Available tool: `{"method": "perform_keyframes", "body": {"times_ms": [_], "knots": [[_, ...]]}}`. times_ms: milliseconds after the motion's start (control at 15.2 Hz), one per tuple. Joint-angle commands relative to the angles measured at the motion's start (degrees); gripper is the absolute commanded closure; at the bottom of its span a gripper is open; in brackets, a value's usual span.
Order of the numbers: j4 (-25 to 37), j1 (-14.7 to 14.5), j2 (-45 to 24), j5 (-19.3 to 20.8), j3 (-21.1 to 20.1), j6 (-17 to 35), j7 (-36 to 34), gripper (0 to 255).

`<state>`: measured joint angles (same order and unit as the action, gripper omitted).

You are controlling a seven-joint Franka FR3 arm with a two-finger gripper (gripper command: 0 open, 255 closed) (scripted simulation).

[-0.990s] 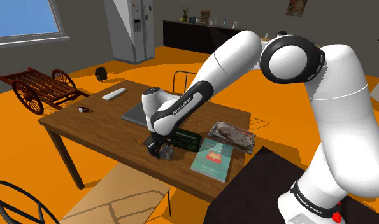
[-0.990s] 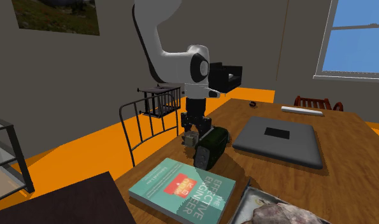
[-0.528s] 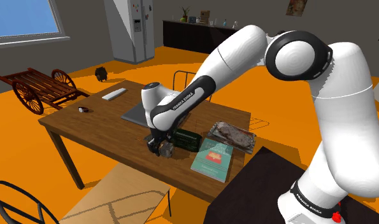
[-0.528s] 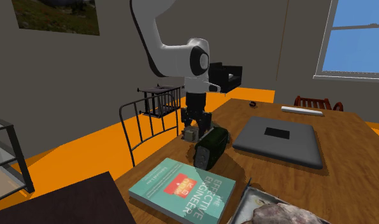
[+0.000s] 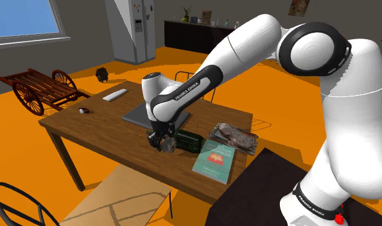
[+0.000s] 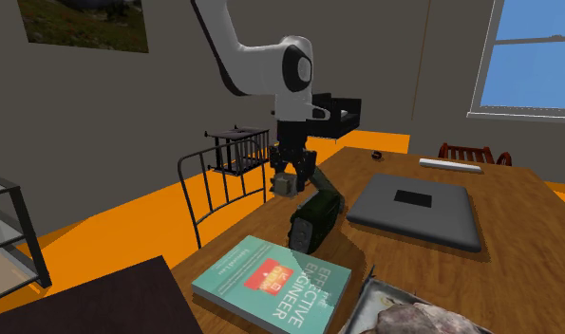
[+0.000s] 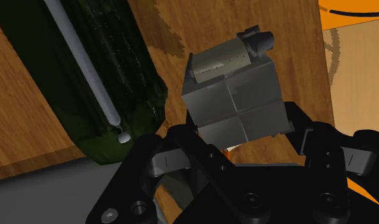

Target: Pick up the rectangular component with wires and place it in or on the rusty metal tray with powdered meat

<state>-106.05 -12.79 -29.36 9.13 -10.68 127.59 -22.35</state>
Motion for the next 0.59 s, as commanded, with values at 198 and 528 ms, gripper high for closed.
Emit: {"method": "perform_keyframes", "body": {"times_ms": [198, 528], "knots": [[0.56, 0.21, 2.39, -0.65, -0.38, -2.90, 0.43, 255], [1.30, 0.41, 4.66, -1.28, -0.70, -5.87, 0.89, 255]]}}
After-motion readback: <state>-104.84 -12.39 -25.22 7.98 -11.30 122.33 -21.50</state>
